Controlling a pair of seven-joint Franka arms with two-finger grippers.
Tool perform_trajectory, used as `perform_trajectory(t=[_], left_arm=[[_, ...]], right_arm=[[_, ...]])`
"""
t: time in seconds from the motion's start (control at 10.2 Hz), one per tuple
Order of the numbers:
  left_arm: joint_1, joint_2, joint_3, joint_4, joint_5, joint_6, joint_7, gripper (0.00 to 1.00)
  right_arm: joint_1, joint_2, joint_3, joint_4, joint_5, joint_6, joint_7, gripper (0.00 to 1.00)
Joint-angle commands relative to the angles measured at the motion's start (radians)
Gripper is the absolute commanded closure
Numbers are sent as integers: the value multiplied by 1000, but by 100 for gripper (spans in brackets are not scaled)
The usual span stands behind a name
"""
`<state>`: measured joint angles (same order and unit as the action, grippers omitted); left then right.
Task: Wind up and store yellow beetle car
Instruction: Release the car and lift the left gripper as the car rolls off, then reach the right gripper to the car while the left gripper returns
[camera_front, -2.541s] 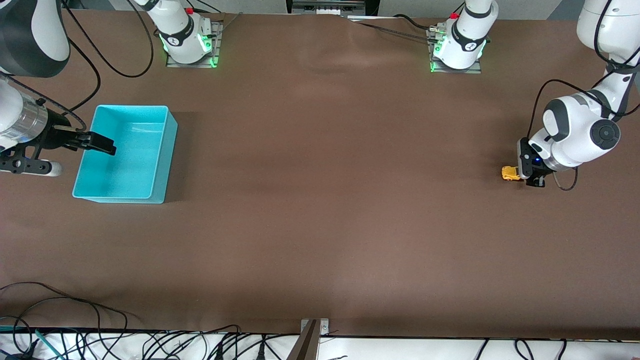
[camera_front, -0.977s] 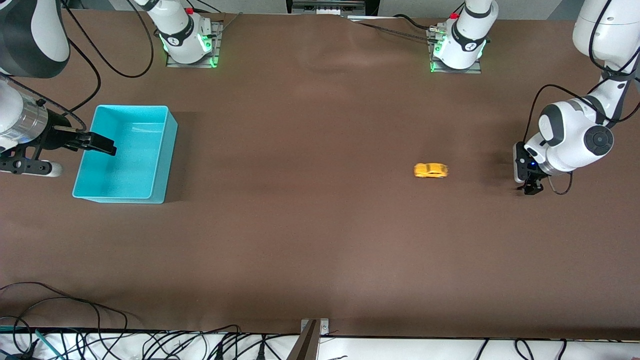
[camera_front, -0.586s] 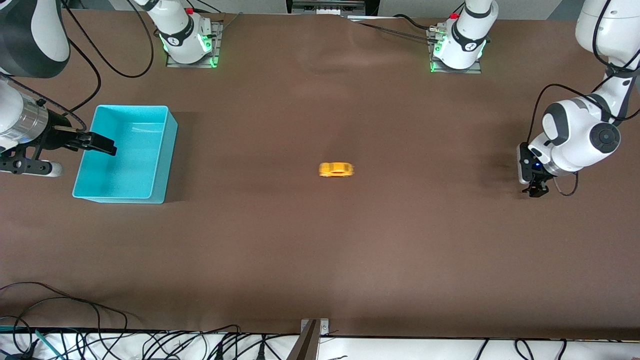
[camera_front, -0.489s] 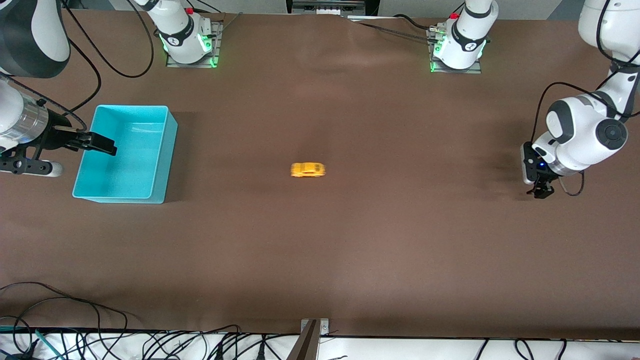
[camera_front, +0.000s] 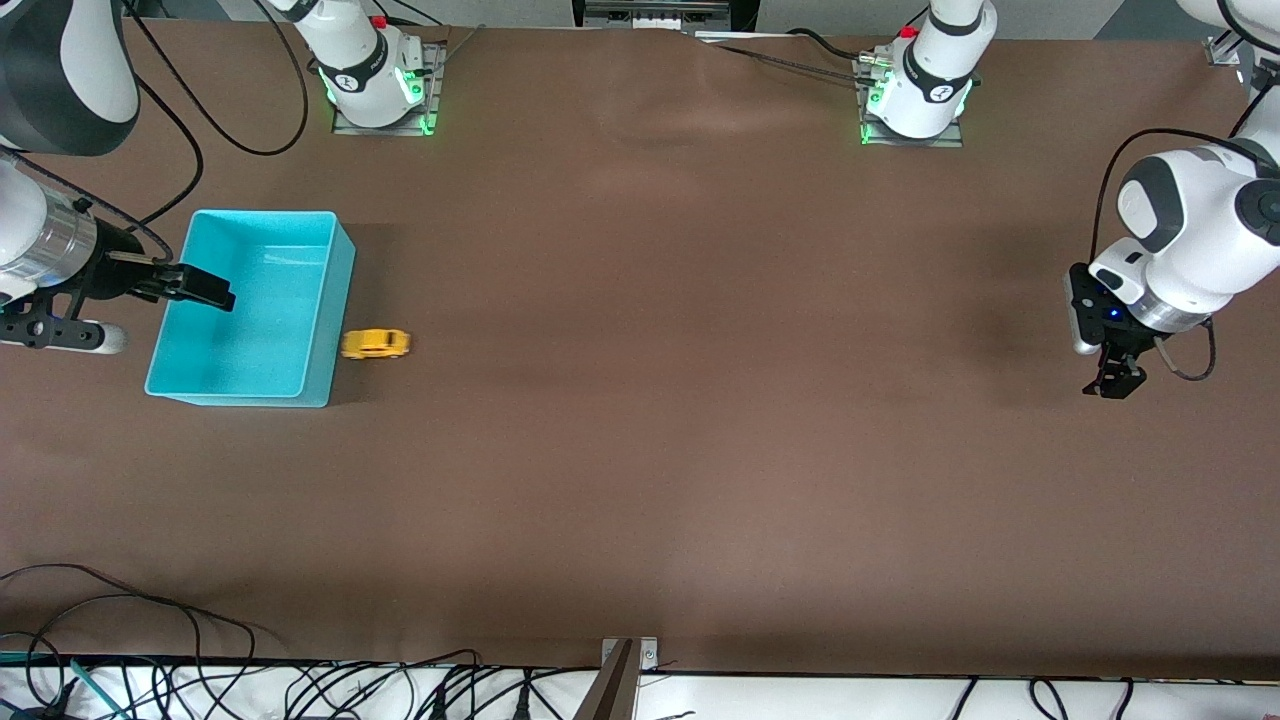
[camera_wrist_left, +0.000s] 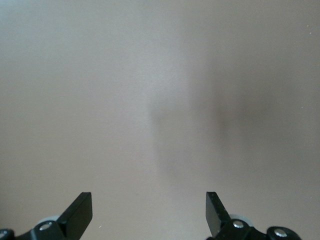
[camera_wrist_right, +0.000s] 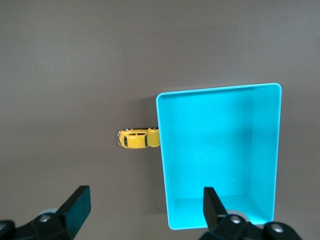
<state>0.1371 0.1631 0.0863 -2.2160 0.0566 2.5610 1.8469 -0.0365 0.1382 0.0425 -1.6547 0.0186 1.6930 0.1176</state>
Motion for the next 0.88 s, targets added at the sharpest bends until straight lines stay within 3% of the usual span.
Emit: perform_trajectory(t=[0.0, 0.29, 0.49, 0.78], left_arm=[[-23, -97, 4, -16, -21, -48, 3, 0], [-82, -197, 3, 33, -64, -181, -58, 0], [-83, -270, 1, 65, -64, -356, -414, 0], [-100, -298, -2, 200, -64, -566, -712, 0]], right_arm=[[12, -2, 8, 9, 18, -13, -1, 0], [84, 36, 8, 4, 12, -4, -12, 0], [128, 81, 8, 3, 3, 39, -127, 0], [153, 158, 10, -19, 1, 112, -411, 0]])
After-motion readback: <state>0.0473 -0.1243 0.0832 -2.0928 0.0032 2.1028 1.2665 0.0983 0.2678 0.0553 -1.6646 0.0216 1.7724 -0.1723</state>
